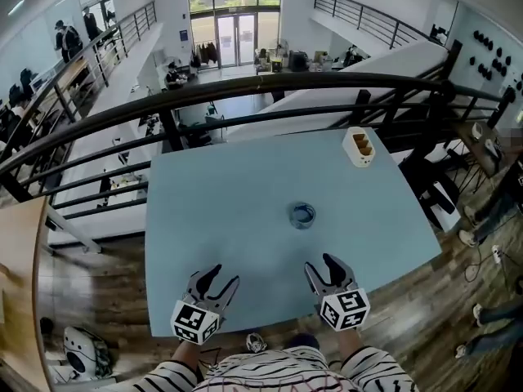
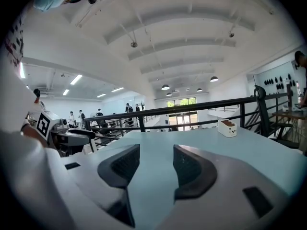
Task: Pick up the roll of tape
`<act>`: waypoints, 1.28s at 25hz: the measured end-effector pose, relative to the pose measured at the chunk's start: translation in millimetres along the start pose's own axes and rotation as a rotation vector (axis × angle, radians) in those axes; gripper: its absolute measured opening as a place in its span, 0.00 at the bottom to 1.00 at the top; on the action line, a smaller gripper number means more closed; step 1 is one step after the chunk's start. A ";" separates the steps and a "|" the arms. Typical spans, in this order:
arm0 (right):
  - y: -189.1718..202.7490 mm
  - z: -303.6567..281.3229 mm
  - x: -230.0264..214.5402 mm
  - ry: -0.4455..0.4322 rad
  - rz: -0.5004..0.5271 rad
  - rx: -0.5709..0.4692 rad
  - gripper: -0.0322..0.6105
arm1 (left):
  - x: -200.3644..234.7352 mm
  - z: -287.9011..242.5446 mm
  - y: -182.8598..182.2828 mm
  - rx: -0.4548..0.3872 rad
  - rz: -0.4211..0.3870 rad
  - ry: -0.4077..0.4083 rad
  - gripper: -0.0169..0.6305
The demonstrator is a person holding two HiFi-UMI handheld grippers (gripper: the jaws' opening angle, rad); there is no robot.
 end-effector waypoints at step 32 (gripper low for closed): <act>-20.3 -193.2 -94.1 -0.016 0.348 0.416 0.38 | 39.0 -97.1 2.1 0.010 0.076 -0.034 0.31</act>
Point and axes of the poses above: the fingertips, and each gripper's own axes: z backward along the fingers, x to its left, y out of its underside, the point moved 9 cm from there along z, backward along the fingers, and after that the axes turned 13 degrees about -z, right-handed, at the moved point
